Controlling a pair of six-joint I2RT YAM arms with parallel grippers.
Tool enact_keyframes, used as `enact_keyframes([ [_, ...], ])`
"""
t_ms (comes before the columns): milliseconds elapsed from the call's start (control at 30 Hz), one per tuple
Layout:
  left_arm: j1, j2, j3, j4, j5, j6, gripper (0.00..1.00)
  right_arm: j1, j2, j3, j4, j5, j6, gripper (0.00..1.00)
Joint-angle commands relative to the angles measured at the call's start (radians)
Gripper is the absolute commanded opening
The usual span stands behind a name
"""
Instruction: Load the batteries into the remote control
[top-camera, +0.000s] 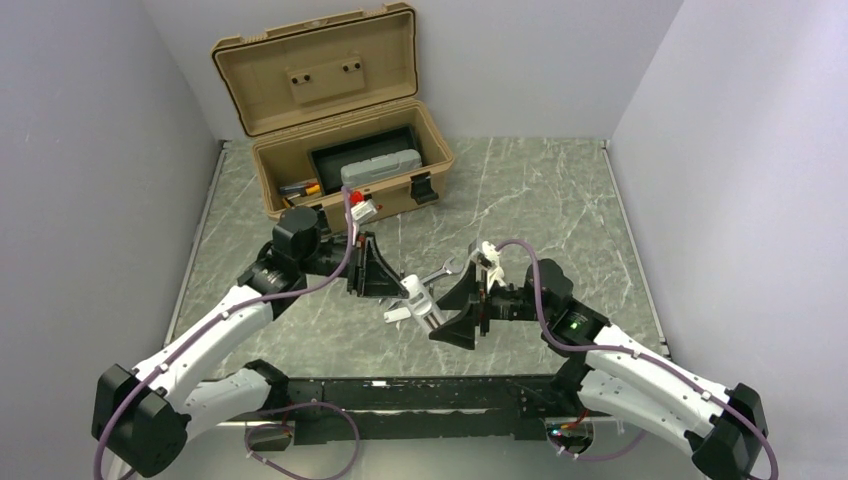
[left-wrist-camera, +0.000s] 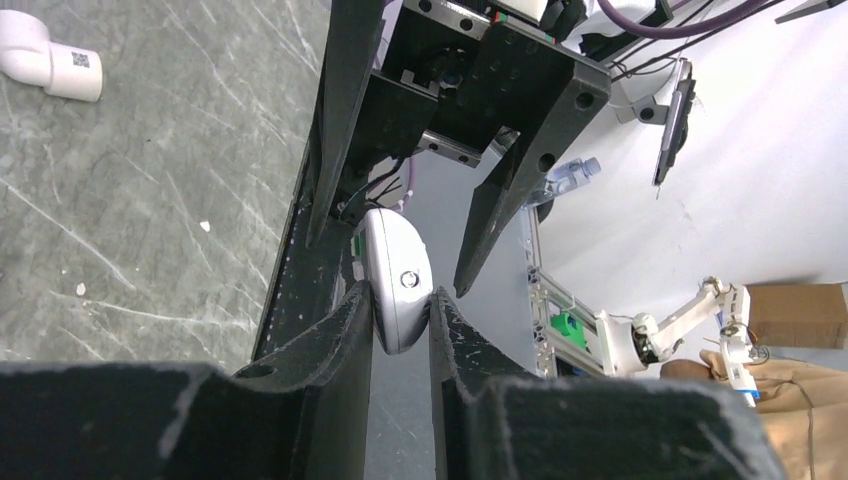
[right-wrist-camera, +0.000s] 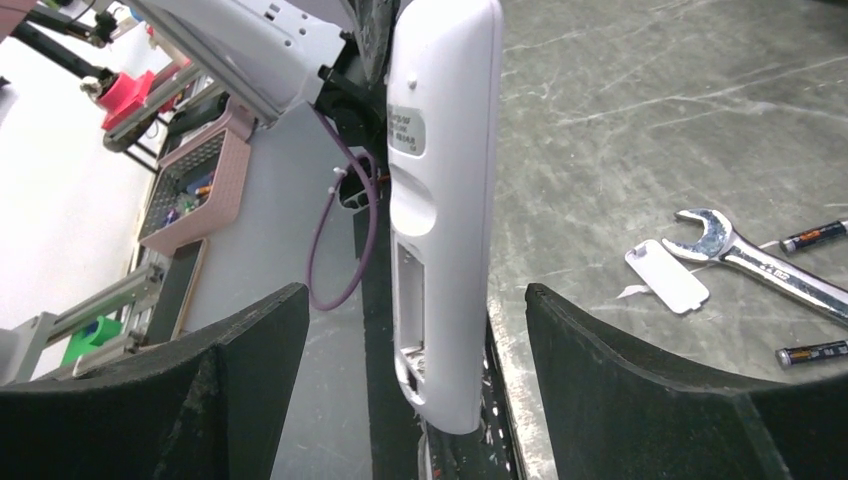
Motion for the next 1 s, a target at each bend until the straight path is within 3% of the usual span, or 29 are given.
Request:
enact_keyframes([
  [0, 0.006, 0.015, 0.032, 0.169, 0.065, -0.07, 0.0, -0.003, -0.002, -0.017, 0.057, -0.039, 0.004, 0.8],
  [500, 0.018, 0.058, 0.031, 0.293, 0.08, -0.148, 0.0, -0.003, -0.001, -0.043, 0.128, -0.071, 0.048, 0.47],
  [567, 0.02, 0.061, 0.027, 0.293, 0.08, -0.15, 0.0, -0.003, 0.004, -0.043, 0.139, -0.075, 0.055, 0.37],
  [633, 0.021, 0.061, 0.021, 0.298, 0.078, -0.152, 0.02, -0.002, 0.012, -0.042, 0.153, -0.081, 0.068, 0.2],
  [667, 0.021, 0.063, 0.017, 0.304, 0.076, -0.155, 0.08, -0.003, 0.018, -0.039, 0.16, -0.08, 0.077, 0.09],
  [733, 0.021, 0.06, 0.006, 0.332, 0.07, -0.172, 0.19, -0.003, 0.036, -0.032, 0.175, -0.081, 0.101, 0.0],
  [867, 0.021, 0.053, -0.016, 0.384, 0.047, -0.198, 0.61, -0.003, 0.058, -0.042, 0.254, -0.062, 0.168, 0.0],
  [967, 0.022, 0.044, -0.031, 0.408, 0.021, -0.204, 0.73, -0.003, 0.043, -0.054, 0.319, -0.017, 0.217, 0.0],
])
